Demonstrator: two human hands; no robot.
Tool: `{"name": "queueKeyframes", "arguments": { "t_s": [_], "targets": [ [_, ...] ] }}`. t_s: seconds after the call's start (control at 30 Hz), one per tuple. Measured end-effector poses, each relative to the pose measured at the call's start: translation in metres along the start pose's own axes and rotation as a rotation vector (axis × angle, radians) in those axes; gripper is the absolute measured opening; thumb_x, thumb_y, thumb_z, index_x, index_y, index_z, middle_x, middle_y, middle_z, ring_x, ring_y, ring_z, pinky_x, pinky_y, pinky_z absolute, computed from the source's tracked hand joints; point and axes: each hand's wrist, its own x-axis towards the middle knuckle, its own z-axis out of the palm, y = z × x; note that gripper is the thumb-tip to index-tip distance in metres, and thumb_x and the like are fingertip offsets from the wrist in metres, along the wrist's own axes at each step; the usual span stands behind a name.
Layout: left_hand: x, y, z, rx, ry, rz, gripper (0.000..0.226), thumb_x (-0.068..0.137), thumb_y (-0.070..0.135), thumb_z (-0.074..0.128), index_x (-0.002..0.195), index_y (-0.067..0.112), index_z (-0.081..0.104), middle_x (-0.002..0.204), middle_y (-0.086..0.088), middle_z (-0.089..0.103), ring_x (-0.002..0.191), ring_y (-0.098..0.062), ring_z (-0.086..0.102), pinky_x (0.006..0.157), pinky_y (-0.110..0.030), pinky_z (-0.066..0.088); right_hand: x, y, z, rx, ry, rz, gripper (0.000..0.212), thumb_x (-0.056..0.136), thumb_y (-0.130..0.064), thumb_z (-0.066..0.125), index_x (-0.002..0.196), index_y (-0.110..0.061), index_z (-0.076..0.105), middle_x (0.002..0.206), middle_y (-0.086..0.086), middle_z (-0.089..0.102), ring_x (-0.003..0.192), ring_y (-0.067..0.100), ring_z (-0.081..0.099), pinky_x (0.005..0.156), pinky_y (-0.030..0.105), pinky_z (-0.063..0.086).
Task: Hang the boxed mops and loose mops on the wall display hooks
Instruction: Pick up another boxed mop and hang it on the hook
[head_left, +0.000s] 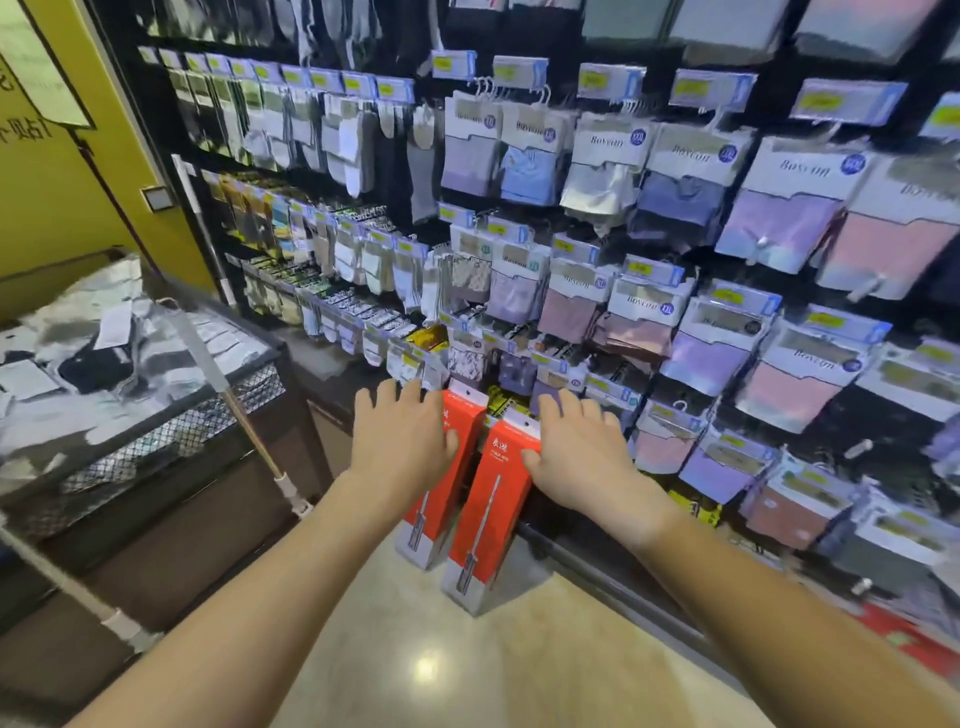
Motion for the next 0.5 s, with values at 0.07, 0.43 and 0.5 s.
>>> {"name": "queueKeyframes", "arguments": {
  "t_s": [0.07, 0.43, 0.5],
  "targets": [
    [0.03, -0.012, 0.006, -0.011, -0.018, 0.032, 0.055, 0.1, 0.051, 0.044, 0.145, 0.018, 0.05, 0.148, -0.006, 0.053, 0.138, -0.035, 0.043, 0.114, -0.052, 0.033, 0.023, -0.004, 0.0, -0.009, -0.012, 0.034, 0.064, 0.103, -0.048, 0.046, 0.152, -0.01, 0.031, 0.157, 0.017, 0.035, 0.141, 0.042, 0.037, 0.114, 0.054, 0.036],
    [0.17, -0.04, 0.042, -0.067, -0.094, 0.205, 0.054, 0.1, 0.046, 0.046, 0.143, 0.015, 0.05, 0.149, -0.009, 0.051, 0.141, -0.038, 0.04, 0.116, -0.054, 0.033, 0.133, -0.023, 0.009, -0.052, -0.032, 0.199, 0.074, 0.101, -0.054, 0.048, 0.158, -0.01, 0.028, 0.159, 0.016, 0.036, 0.142, 0.04, 0.04, 0.113, 0.054, 0.04],
    [0.188, -0.036, 0.051, -0.076, -0.11, 0.237, 0.052, 0.1, 0.047, 0.047, 0.141, 0.015, 0.051, 0.147, -0.009, 0.052, 0.14, -0.037, 0.04, 0.115, -0.053, 0.033, 0.147, -0.021, 0.014, -0.047, -0.047, 0.22, 0.071, 0.101, -0.052, 0.049, 0.155, -0.01, 0.032, 0.156, 0.016, 0.04, 0.139, 0.04, 0.043, 0.111, 0.054, 0.041]
  ]
}}
